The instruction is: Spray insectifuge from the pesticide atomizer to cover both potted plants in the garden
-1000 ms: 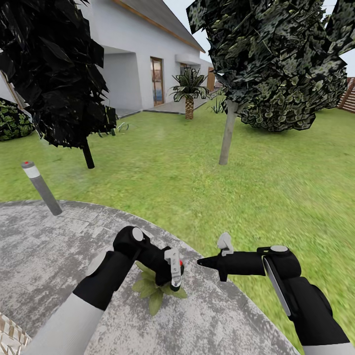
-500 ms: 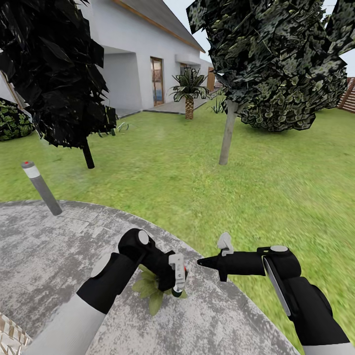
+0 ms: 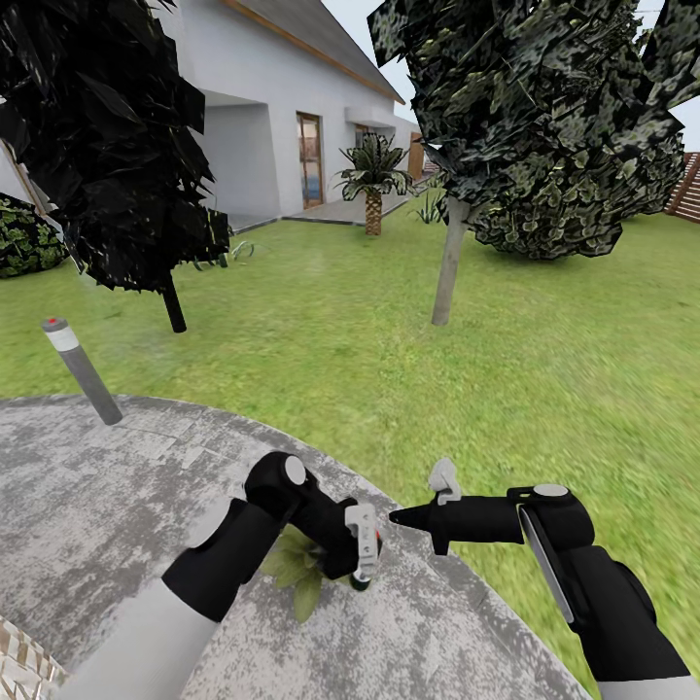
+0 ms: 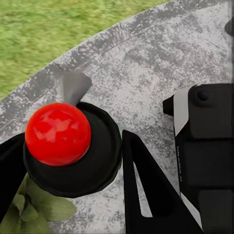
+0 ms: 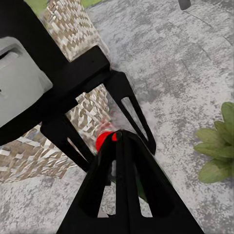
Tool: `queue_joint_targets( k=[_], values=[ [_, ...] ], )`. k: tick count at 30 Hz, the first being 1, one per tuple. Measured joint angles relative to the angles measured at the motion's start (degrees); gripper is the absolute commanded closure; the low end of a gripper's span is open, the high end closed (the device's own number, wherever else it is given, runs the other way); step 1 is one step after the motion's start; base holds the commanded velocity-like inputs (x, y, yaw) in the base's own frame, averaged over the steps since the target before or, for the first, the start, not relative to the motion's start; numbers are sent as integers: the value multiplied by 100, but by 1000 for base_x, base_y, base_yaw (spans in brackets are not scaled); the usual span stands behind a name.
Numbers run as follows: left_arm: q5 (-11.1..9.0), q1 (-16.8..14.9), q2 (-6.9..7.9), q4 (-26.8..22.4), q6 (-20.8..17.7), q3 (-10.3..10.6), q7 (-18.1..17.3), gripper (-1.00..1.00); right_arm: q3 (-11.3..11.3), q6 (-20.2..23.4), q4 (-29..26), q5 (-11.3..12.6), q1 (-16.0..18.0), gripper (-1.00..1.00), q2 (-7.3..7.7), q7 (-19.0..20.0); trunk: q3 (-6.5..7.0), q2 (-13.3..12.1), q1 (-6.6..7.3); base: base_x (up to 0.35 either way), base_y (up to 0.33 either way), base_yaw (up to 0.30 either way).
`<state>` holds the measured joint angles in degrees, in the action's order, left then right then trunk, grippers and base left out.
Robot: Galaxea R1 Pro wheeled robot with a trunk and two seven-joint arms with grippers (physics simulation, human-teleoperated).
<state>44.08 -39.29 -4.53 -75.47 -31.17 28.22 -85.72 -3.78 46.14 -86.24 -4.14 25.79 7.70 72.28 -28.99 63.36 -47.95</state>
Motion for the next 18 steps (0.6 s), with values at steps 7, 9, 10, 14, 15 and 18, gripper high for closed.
queue_joint_targets(
  k=[7,9,10,14,15,18],
  values=[
    [0,-10,-1,3,-107,100,2,100,0,0,0,0,0,100,1,0,0,0,0,0,0,0],
    [0,-12,4,9,-109,102,1,100,0,0,0,0,0,100,2,0,0,0,0,0,0,0],
    [0,-16,6,10,-109,102,1,100,0,0,0,0,0,100,2,0,0,0,0,0,0,0],
    [0,-27,6,11,-110,104,-1,100,0,0,0,0,0,100,-2,0,0,0,0,0,0,0],
    [0,-39,6,11,-110,104,-2,100,0,0,0,0,0,100,-1,0,0,0,0,0,0,0],
    [0,-75,7,11,-110,101,-7,100,0,0,0,0,0,100,0,0,0,0,0,0,0,0]
  ],
)
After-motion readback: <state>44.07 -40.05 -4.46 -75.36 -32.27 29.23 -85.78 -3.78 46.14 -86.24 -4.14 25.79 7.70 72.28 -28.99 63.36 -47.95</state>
